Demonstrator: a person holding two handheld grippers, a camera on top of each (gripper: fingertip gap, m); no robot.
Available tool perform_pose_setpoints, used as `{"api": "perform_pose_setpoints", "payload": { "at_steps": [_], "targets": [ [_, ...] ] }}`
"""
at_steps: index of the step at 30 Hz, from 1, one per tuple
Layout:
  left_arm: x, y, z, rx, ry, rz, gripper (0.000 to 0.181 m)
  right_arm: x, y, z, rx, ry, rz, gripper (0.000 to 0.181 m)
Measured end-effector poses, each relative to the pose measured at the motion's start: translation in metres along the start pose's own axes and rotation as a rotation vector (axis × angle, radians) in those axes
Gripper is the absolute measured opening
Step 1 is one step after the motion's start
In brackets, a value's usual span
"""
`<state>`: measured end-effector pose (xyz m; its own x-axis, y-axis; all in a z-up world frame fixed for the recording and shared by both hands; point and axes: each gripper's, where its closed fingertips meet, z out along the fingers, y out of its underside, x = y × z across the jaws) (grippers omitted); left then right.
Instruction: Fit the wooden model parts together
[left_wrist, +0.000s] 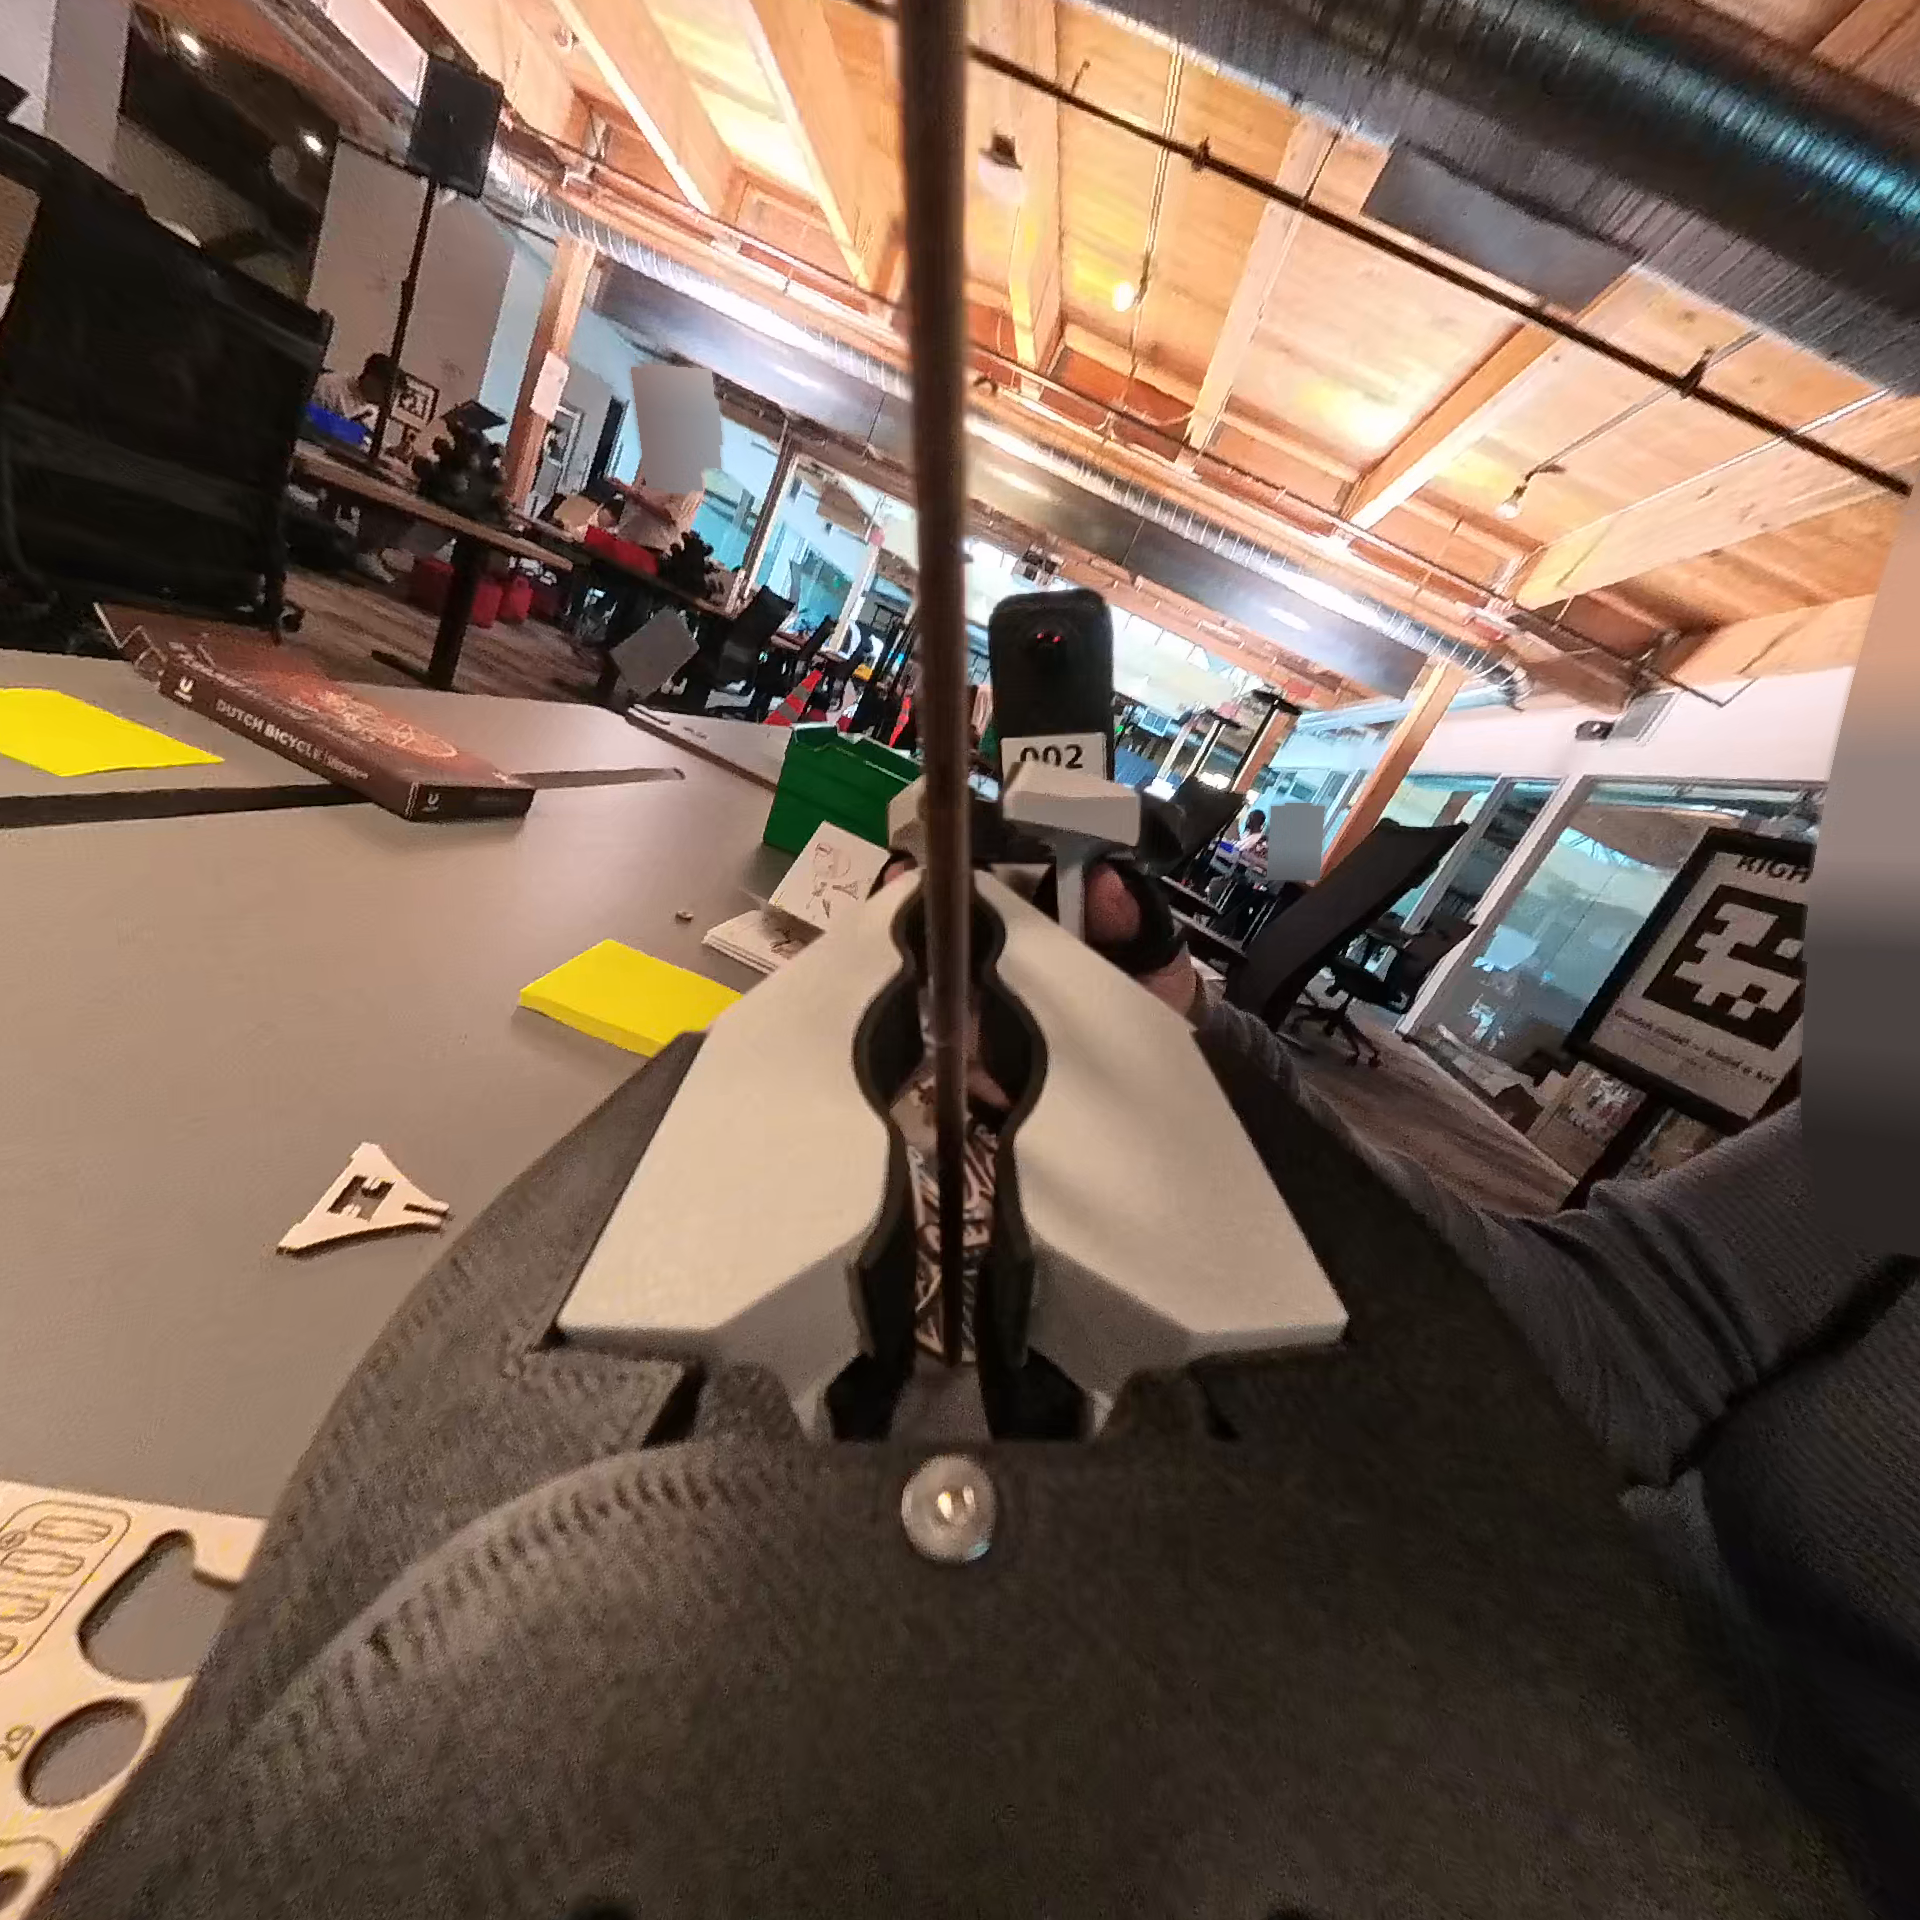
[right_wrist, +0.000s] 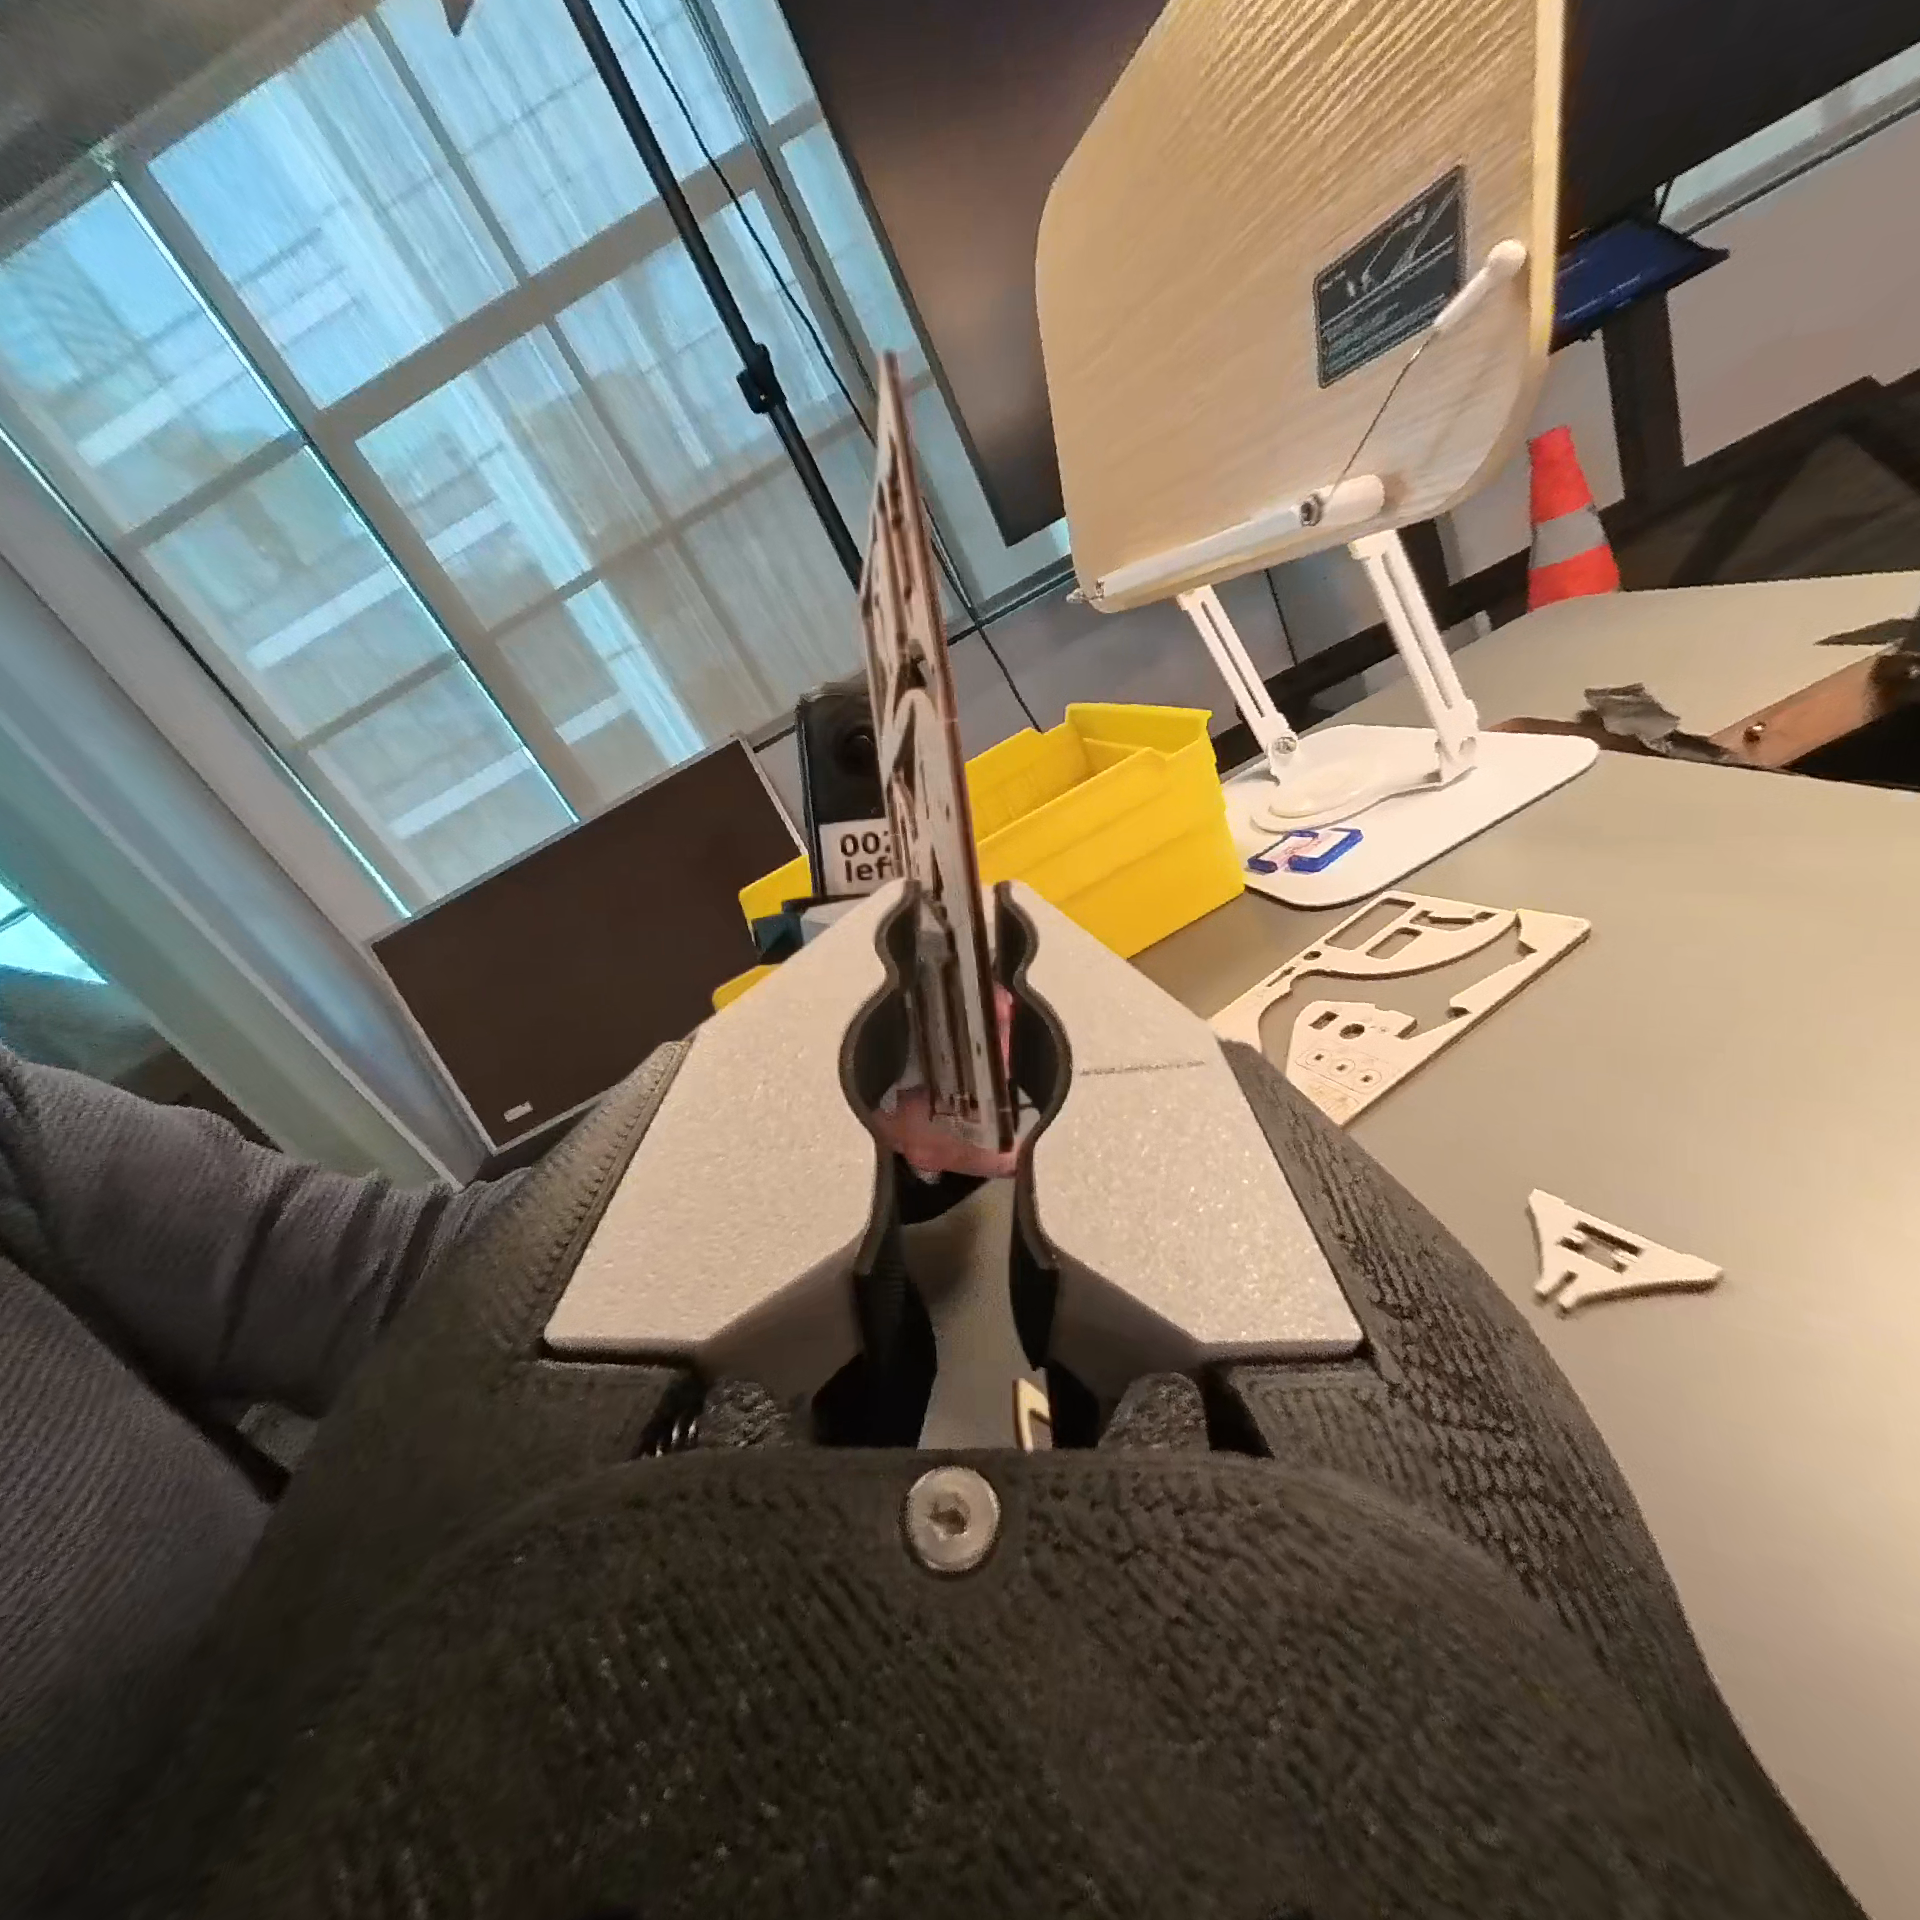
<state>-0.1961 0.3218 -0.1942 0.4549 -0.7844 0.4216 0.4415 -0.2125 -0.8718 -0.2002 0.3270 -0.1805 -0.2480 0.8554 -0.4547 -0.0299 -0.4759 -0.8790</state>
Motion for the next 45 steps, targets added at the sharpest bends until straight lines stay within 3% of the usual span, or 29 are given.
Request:
{"api": "perform_pose_setpoints", "payload": {
  "at_steps": [7, 17, 28, 33, 35, 39, 45],
  "targets": [
    [-0.002, 0.013, 0.003, -0.093, -0.017, 0.015, 0.002, 0.005, 0.007, -0.004, -0.051, 0.020, -0.019, 0.005],
    [-0.005, 0.015, 0.003, -0.098, -0.026, -0.002, 0.001, 0.010, 0.009, -0.004, -0.060, 0.058, -0.038, 0.000],
    [-0.024, 0.017, -0.001, -0.163, -0.261, 0.238, 0.002, 0.031, 0.014, 0.003, -0.134, 0.333, -0.213, 0.004],
    [-0.028, 0.015, -0.004, -0.172, -0.300, 0.286, 0.002, 0.034, 0.013, 0.007, -0.157, 0.449, -0.331, 0.004],
    [-0.021, 0.010, -0.006, -0.151, -0.245, 0.277, 0.001, 0.026, 0.010, 0.010, -0.117, 0.376, -0.280, 0.005],
    [0.002, 0.003, -0.008, -0.102, -0.042, 0.145, 0.001, 0.000, 0.003, 0.012, -0.019, 0.088, -0.052, 0.003],
    [0.009, 0.002, -0.011, -0.111, 0.000, 0.142, 0.001, -0.007, 0.004, 0.014, -0.003, 0.003, 0.027, 0.001]
  ]
}}
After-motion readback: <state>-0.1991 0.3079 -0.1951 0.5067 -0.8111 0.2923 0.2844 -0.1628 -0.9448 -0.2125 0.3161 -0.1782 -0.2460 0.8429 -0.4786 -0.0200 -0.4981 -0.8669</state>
